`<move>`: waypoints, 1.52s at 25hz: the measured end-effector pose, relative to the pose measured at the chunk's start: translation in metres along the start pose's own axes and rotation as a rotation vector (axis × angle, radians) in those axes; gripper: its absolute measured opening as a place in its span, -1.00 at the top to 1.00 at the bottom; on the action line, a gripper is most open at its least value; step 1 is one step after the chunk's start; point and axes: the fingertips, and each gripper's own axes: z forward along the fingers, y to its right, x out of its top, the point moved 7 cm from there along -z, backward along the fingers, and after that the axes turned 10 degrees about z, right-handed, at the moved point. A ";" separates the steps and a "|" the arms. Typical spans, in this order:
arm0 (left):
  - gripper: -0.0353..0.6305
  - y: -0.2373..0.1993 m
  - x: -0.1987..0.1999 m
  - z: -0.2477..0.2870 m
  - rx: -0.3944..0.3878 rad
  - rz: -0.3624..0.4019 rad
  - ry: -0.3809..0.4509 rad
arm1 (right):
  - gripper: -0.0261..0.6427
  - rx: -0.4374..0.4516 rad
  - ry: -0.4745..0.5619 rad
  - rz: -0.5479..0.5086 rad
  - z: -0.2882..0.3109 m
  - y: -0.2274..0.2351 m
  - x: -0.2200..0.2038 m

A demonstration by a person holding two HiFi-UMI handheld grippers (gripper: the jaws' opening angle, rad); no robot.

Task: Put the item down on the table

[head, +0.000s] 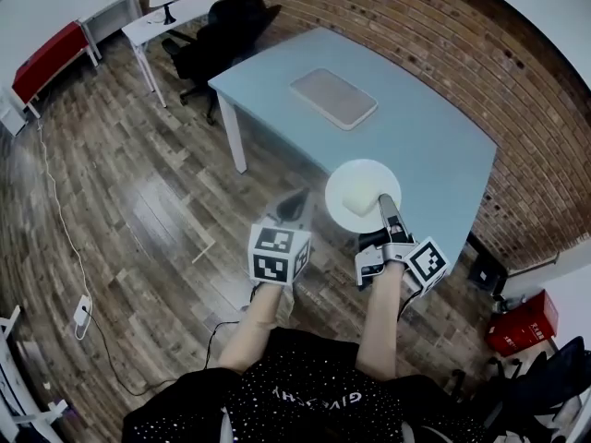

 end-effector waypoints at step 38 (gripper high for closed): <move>0.86 -0.168 0.070 0.309 -0.119 -0.010 0.009 | 0.81 -0.048 0.090 -0.002 0.303 0.036 0.100</move>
